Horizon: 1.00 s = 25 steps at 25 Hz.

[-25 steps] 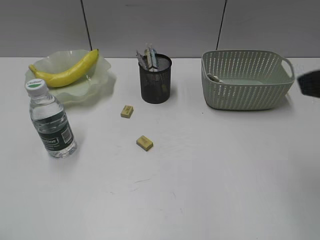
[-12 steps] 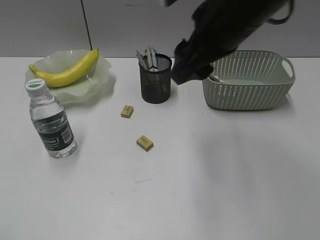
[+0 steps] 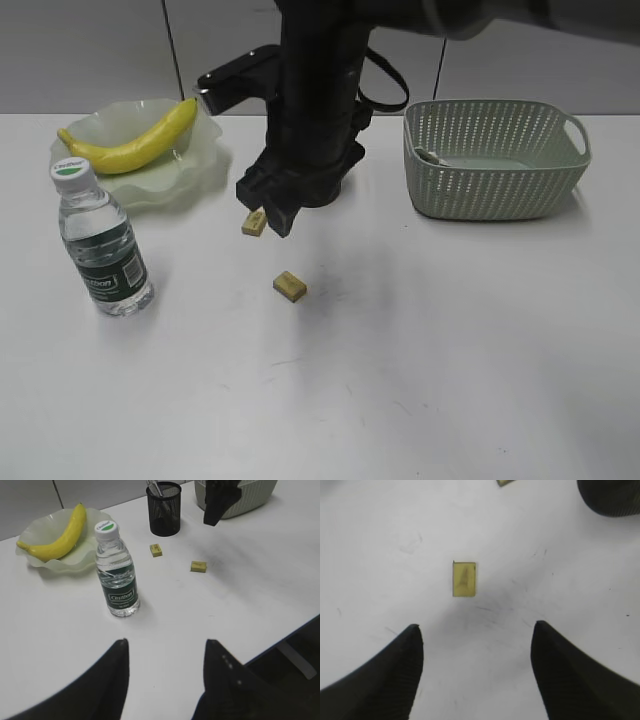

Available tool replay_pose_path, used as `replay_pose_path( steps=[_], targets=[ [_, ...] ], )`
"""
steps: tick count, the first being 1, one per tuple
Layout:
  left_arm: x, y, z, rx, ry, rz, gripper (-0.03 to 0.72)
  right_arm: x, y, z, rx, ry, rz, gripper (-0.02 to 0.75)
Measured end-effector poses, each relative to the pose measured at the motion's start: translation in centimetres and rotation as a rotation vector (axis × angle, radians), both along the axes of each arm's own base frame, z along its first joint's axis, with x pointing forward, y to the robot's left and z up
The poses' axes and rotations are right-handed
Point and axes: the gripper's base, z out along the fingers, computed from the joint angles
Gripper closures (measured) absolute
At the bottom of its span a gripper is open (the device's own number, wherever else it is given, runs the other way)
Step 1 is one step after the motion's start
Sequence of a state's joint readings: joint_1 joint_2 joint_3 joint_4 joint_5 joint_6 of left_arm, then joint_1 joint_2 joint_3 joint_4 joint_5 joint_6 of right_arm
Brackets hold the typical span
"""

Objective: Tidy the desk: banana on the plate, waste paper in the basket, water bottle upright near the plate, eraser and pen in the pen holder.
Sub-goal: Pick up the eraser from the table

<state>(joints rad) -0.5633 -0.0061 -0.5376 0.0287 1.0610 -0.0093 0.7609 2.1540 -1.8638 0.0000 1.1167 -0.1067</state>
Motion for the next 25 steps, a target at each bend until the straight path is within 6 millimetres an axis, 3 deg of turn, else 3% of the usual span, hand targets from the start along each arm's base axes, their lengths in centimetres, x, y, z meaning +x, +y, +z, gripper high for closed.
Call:
replay_pose_path(
  steps=[11,20,25],
  targets=[
    [0.0,0.0,0.0,0.0,0.0,0.0,0.323,1.2,1.6,-7.3,-0.07,0.137,-0.045,0.209],
    [0.0,0.0,0.0,0.0,0.0,0.0,0.323,1.5,2.1,-10.5,-0.065,0.165,-0.055,0.233],
    [0.0,0.0,0.0,0.0,0.0,0.0,0.324,1.6,2.2,-10.6,-0.054,0.156,-0.058,0.334]
  ],
)
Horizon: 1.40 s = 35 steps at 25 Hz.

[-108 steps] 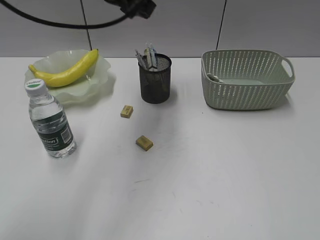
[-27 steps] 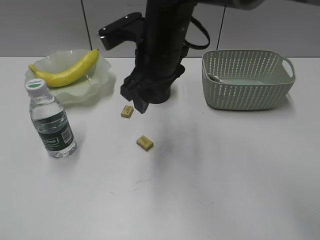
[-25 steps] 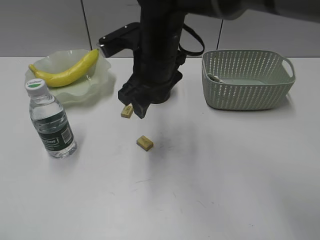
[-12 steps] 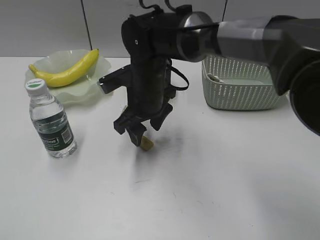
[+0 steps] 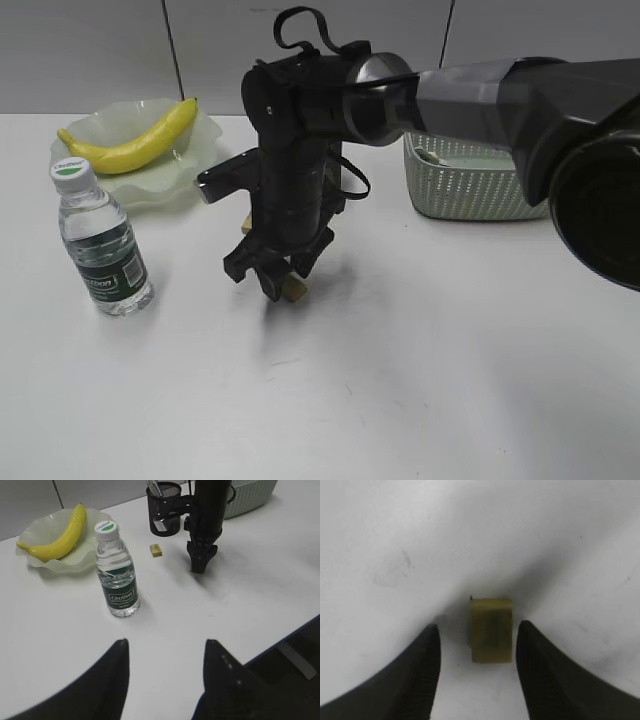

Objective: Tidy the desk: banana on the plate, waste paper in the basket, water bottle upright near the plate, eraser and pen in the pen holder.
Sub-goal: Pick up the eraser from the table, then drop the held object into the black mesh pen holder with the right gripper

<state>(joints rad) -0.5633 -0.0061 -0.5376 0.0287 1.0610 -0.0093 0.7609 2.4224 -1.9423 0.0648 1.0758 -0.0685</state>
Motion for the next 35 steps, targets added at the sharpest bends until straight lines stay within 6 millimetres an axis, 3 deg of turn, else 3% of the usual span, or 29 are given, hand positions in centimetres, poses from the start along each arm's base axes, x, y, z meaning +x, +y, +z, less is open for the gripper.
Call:
replay_pose_path(
  steps=[14,18,20,23,24,29,32,35],
  targets=[
    [0.0,0.0,0.0,0.0,0.0,0.0,0.349,0.1,0.1,-0.1,0.006,-0.007,-0.001,0.324],
    [0.0,0.0,0.0,0.0,0.0,0.0,0.349,0.0,0.0,-1.2,-0.011,0.011,0.0,0.324],
    [0.0,0.0,0.0,0.0,0.0,0.0,0.349,0.0,0.0,-1.4,-0.019,0.017,0.001,0.358],
    [0.0,0.0,0.0,0.0,0.0,0.0,0.349,0.1,0.0,-1.2,-0.027,0.015,0.005,0.535],
    [0.0,0.0,0.0,0.0,0.0,0.0,0.349,0.2,0.0,-1.0,-0.032,0.014,0.007,0.528],
    [0.0,0.0,0.0,0.0,0.0,0.0,0.349,1.3,0.9,2.1,0.004,-0.045,0.014,0.528],
    [0.0,0.0,0.0,0.0,0.0,0.0,0.349,2.4,1.4,5.9,0.036,-0.154,0.025,0.528],
    [0.0,0.0,0.0,0.0,0.0,0.0,0.349,4.0,0.9,10.9,0.076,-0.315,0.007,0.528]
  ],
)
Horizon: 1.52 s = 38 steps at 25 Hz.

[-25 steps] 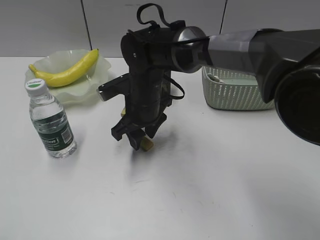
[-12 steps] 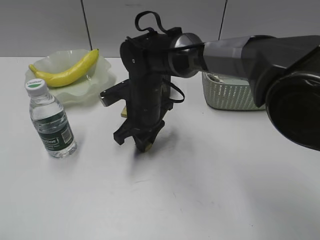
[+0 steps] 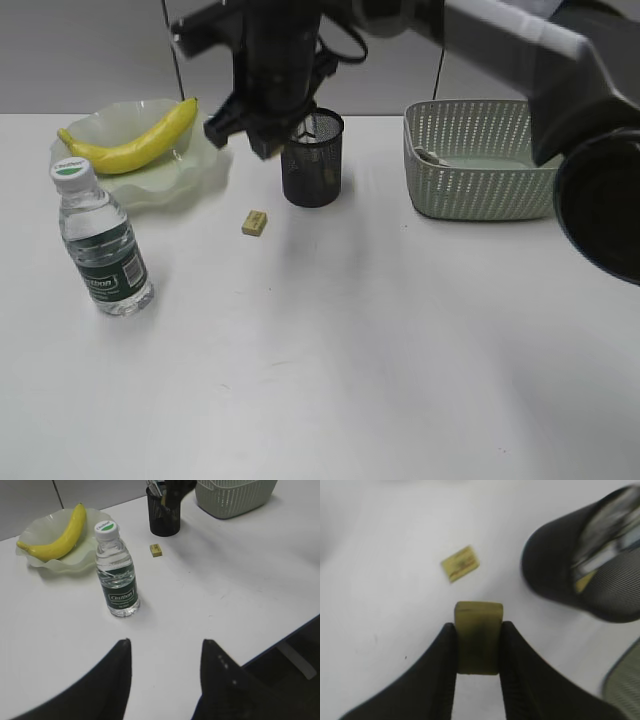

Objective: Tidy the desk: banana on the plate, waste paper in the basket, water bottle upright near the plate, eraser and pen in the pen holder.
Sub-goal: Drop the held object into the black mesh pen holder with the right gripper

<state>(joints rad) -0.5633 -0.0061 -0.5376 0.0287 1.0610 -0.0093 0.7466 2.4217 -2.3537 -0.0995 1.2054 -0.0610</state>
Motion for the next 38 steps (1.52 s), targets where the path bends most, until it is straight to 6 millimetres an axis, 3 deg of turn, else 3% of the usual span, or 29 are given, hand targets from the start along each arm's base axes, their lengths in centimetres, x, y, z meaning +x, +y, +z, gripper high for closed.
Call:
replay_pose_path(
  steps=[3,7,11,22,27,29,34,38],
  targets=[
    [0.0,0.0,0.0,0.0,0.0,0.0,0.349,1.6,-1.5,4.2,0.077,-0.11,-0.044,0.528],
    [0.0,0.0,0.0,0.0,0.0,0.0,0.351,3.9,-4.4,5.4,0.128,-0.123,-0.135,0.528],
    [0.0,0.0,0.0,0.0,0.0,0.0,0.352,5.7,-6.3,4.5,0.193,-0.081,-0.196,0.528],
    [0.0,0.0,0.0,0.0,0.0,0.0,0.359,7.9,-5.4,-0.2,0.23,-0.102,-0.21,0.528],
    [0.0,0.0,0.0,0.0,0.0,0.0,0.363,8.1,-5.3,-1.2,0.228,-0.088,-0.238,0.527],
    [0.0,0.0,0.0,0.0,0.0,0.0,0.364,8.1,-5.3,-1.4,0.229,-0.083,-0.246,0.484],
    [0.0,0.0,0.0,0.0,0.0,0.0,0.365,7.9,-5.4,-1.0,0.236,-0.064,-0.267,0.235],
    [0.0,0.0,0.0,0.0,0.0,0.0,0.365,7.3,-5.7,0.1,0.203,-0.021,-0.276,0.164]
  ],
)
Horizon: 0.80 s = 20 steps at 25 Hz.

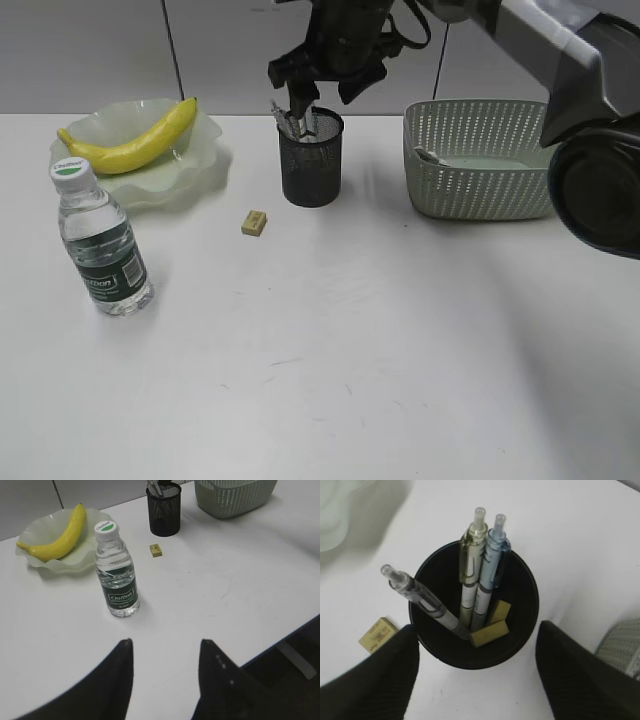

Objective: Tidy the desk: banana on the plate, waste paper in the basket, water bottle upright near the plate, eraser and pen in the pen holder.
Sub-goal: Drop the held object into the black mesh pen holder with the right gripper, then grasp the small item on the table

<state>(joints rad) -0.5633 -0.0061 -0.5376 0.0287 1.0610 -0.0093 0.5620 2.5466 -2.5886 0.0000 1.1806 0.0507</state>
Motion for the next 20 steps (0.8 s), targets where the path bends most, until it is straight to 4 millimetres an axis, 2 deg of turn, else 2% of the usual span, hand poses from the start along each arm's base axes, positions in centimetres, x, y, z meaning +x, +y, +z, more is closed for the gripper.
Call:
replay_pose_path(
  steps=[5,13,16,20],
  targets=[
    [0.0,0.0,0.0,0.0,0.0,0.0,0.366,-0.6,-0.2,3.8,0.064,-0.047,-0.005,0.155],
    [0.0,0.0,0.0,0.0,0.0,0.0,0.367,-3.8,-1.7,13.4,0.181,-0.181,0.008,0.154],
    [0.0,0.0,0.0,0.0,0.0,0.0,0.367,-4.8,-2.6,15.1,0.166,-0.203,0.002,0.154],
    [0.0,0.0,0.0,0.0,0.0,0.0,0.367,-6.3,-3.7,15.8,0.127,-0.173,-0.004,0.154]
  ],
)
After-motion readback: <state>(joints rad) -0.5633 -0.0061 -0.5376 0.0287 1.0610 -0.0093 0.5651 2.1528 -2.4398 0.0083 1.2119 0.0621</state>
